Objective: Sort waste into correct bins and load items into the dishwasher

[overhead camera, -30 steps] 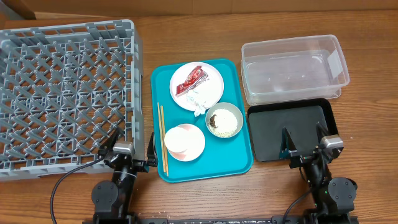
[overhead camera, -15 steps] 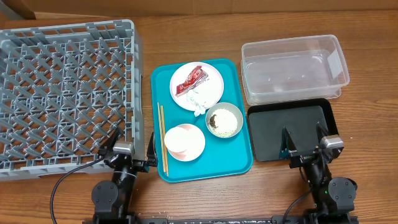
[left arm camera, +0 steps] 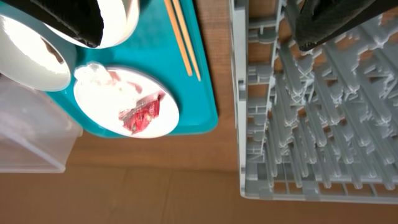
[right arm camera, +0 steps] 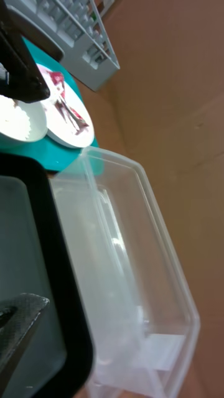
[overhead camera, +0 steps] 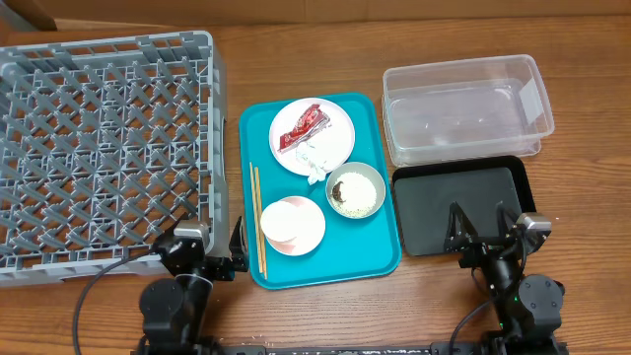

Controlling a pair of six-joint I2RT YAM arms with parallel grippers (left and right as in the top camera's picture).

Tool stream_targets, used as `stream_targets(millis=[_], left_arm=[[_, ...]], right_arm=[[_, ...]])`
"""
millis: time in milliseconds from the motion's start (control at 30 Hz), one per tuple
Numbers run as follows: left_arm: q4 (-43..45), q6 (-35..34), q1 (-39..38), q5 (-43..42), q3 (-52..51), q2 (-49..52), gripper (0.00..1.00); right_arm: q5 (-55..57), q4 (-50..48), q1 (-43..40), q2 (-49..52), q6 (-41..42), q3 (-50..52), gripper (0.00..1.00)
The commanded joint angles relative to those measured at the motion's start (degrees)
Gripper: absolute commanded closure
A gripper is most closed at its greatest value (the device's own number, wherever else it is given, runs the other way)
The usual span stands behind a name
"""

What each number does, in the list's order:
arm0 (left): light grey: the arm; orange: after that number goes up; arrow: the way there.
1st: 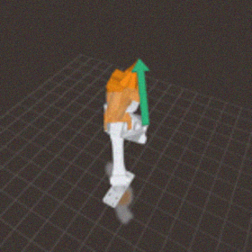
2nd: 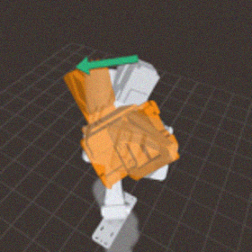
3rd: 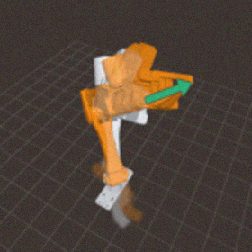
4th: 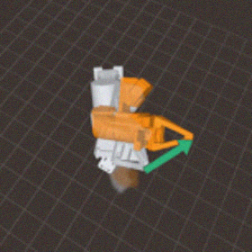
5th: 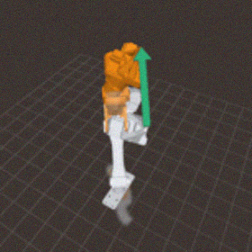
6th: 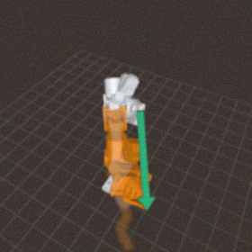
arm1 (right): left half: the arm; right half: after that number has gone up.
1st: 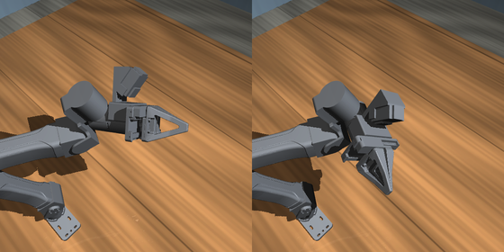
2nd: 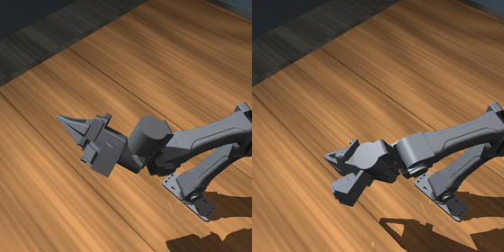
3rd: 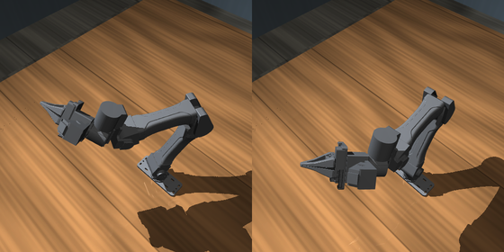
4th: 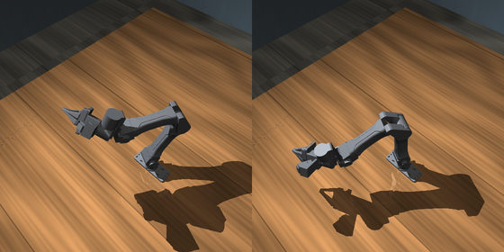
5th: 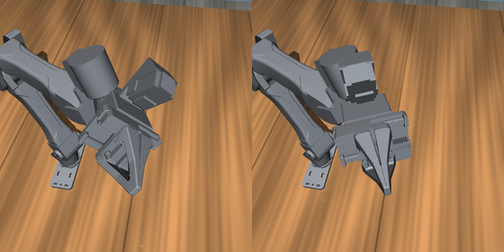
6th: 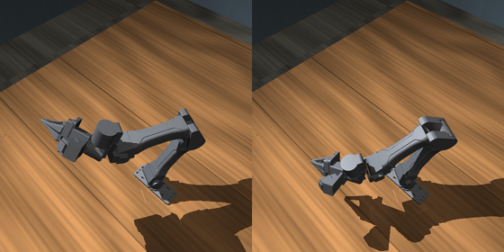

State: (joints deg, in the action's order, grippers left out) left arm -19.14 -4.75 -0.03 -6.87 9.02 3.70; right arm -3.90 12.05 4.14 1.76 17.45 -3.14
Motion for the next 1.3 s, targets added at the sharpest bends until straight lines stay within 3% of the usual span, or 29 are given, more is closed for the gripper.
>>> stream_targets(millis=[0, 400, 600, 967, 1267], left_arm=[[-4.81, -1.7, -0.37, -0.31, 9.79, 8.02, 0.0], [-34.67, -1.68, -0.37, -0.63, 42.51, 40.5, 0.0], [-44.87, -1.7, -0.37, -1.46, 49.96, 50.47, 0.0], [-46.9, -1.7, -0.2, -2.16, 50.01, 52.43, 0.0], [-49.24, -1.44, 8.24, -2.21, 52.54, 53.75, 0.0]], right_arm=[[0.39, 5.25, -0.15, 3.23, 2.75, -9.35, 0.0], [-0.76, 28.94, -0.15, 27.23, 2.08, -35.47, 0.0], [-6.05, 33.51, -0.15, 39.17, 2.1, -43.8, 0.0], [-13.79, 32.81, 0.04, 43.58, -2.93, -45.03, 0.02], [-13.7, 43.67, 5.68, 60.04, -8.13, -61.57, 0.08]])
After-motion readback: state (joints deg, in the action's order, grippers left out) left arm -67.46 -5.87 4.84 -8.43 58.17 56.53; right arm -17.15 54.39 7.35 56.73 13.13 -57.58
